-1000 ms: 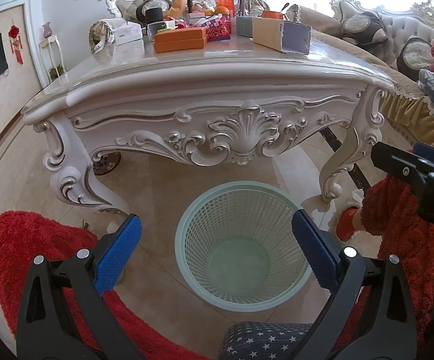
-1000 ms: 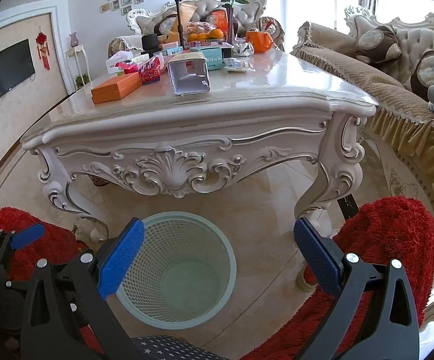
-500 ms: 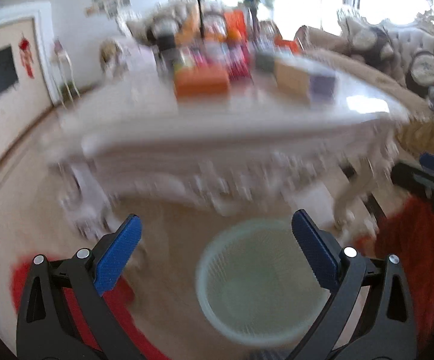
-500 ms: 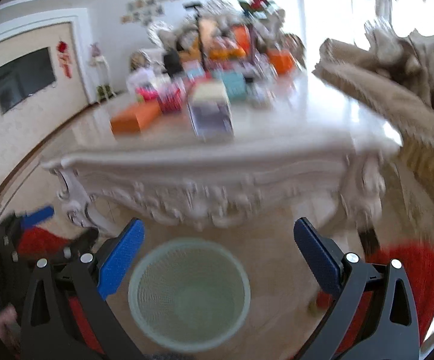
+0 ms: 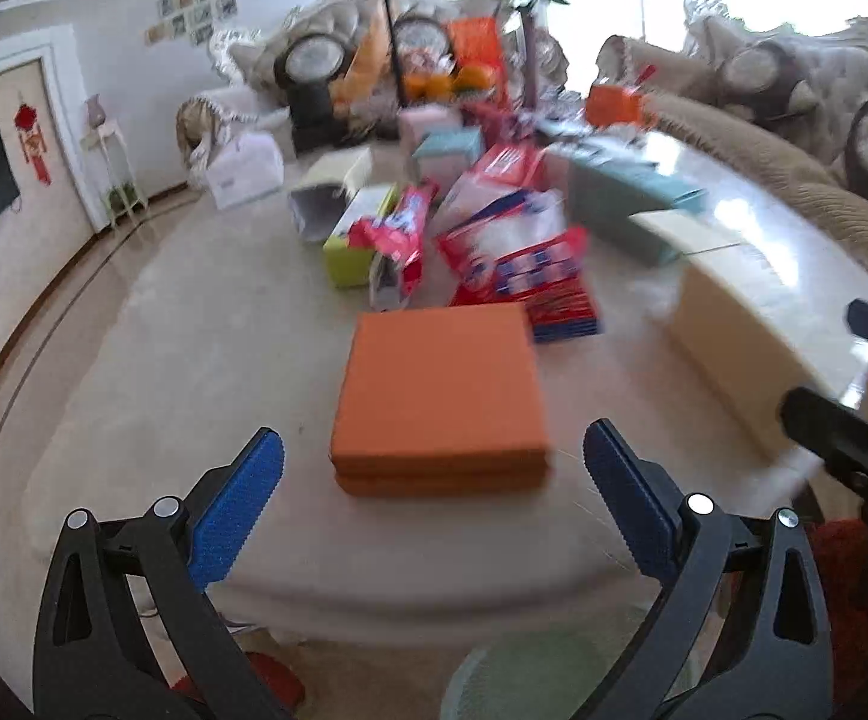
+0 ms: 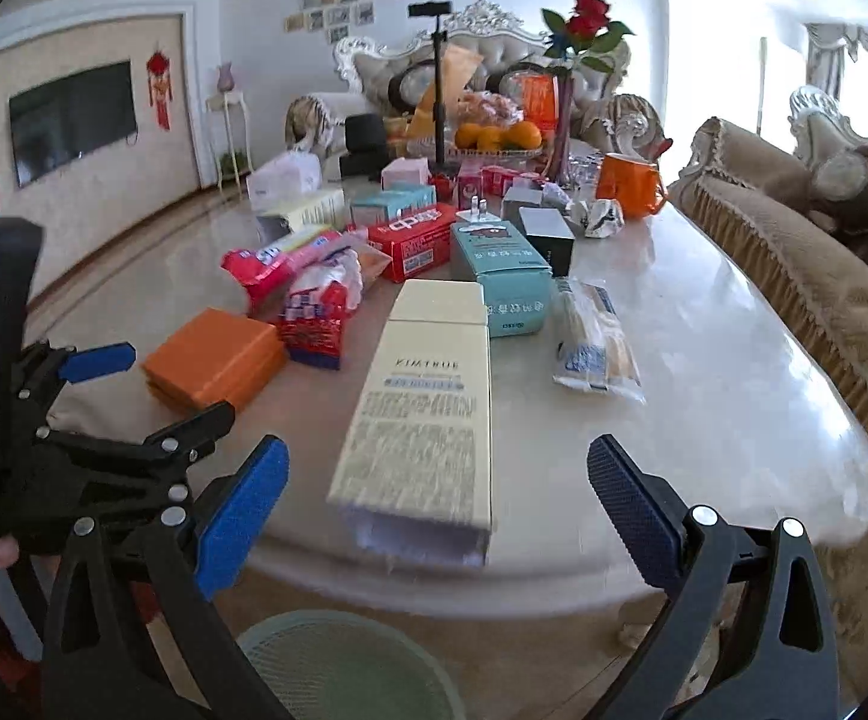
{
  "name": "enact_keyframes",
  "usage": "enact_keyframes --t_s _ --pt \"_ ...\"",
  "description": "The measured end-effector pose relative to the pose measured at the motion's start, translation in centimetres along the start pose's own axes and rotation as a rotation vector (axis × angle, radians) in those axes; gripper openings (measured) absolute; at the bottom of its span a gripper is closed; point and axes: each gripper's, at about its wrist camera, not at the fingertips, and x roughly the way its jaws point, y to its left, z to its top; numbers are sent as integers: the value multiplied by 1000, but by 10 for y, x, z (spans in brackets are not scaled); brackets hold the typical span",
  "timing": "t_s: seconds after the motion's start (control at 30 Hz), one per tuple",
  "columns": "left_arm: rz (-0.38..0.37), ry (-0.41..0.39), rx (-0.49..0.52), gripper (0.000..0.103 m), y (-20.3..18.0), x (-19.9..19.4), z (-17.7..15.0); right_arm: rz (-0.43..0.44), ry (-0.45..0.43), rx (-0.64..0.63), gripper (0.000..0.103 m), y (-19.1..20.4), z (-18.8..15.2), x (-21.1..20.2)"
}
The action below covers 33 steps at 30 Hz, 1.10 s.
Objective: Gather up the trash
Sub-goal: 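Grasp the orange box with the left tool while the right tool grasps the cream KIMTRUE box, then carry both boxes over the wastebasket and open both tools to drop them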
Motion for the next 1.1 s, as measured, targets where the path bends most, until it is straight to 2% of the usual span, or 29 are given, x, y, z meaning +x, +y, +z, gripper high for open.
enact_keyframes --t_s 0.13,0.17,0.2,0.23,0.27,0.3,0.37,0.53,0.7,0.83,0.87,0.97,1.03,1.1 --pt "-23 27 -53 97 12 15 4 22 67 -46 94 2 4 21" --pt "-18 39 -51 97 13 18 5 26 81 -47 90 1 4 25" --pt "-19 40 -49 97 13 19 6 32 93 -45 75 0 5 28" --pt "-20 41 -45 96 12 19 7 58 109 -36 64 -2 5 31" --pt "-48 35 -40 82 12 19 7 71 120 -22 49 -4 4 34" --pt "-77 31 -43 72 13 17 8 62 120 -13 45 -5 3 35" --pt "-51 31 -37 71 12 17 9 56 117 1 45 -7 2 33" --pt "-62 -4 -62 71 15 6 11 110 91 55 45 -13 6 15" --pt "-91 -118 -70 71 19 -55 2 169 1 59 45 -13 7 -41" --pt "-162 -170 -58 71 13 -113 -37 241 -33 47 45 -7 -28 -100" --pt "-180 -161 -47 71 7 -126 -56 251 -24 46 45 -5 -36 -106" --pt "-219 -100 -35 71 -8 -133 -100 306 57 75 45 0 -75 -117" --pt "-233 -34 -26 71 -20 -121 -128 309 156 90 45 7 -109 -106" --pt "-244 70 -33 71 -31 -95 -157 297 247 109 45 11 -133 -87"
